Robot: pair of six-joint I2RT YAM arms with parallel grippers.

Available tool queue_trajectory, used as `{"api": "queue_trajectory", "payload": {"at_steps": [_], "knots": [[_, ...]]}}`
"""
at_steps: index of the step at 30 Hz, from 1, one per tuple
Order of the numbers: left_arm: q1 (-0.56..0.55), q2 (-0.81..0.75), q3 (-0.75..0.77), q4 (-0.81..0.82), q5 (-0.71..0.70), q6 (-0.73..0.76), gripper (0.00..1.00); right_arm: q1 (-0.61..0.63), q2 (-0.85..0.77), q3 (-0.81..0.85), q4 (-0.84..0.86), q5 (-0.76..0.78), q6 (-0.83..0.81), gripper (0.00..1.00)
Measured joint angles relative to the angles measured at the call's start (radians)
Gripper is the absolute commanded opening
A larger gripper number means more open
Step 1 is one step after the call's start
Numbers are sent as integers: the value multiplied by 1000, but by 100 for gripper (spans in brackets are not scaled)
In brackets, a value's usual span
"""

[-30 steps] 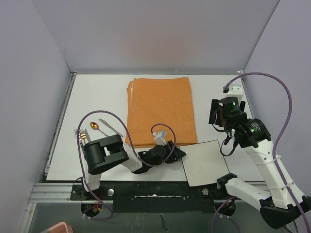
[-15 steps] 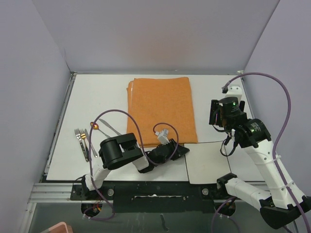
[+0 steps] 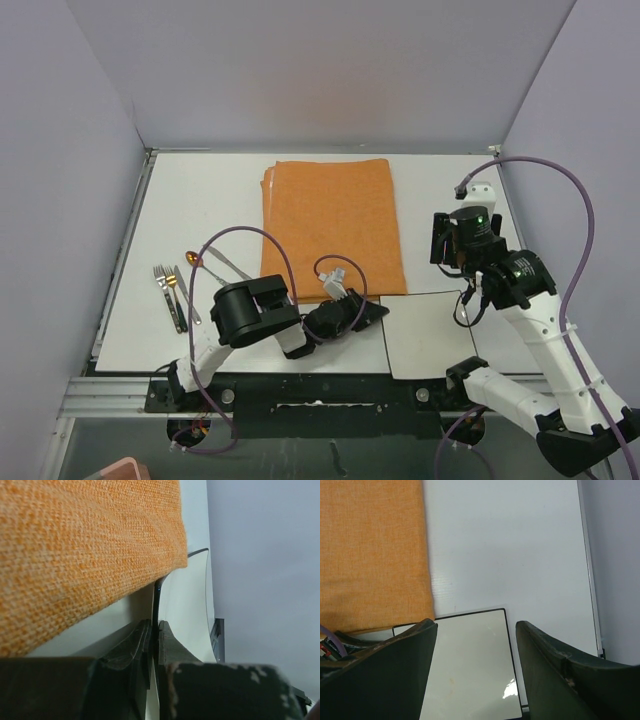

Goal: Set the dinner table for one person
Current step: Pick up the plate at the center of the board.

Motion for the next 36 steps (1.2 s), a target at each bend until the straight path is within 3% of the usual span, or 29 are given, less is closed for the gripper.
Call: {"api": "queue_trajectory", "payload": {"at_steps": [5, 13, 22, 30, 36], "knots": [[0, -74, -5, -120, 14, 50, 0, 0, -21, -31, -2, 0, 9, 65], [0, -373, 39, -450, 46, 253, 0, 0, -58, -81, -3, 0, 32, 65], [34, -539, 59, -720, 70, 367, 0, 0, -57, -88, 1, 0, 56, 65], [218, -685, 60, -914, 112, 462, 0, 0, -65, -118, 11, -14, 87, 66], [380, -738, 62, -976, 131, 517, 0, 0, -146, -324, 66, -140, 187, 66]]}}
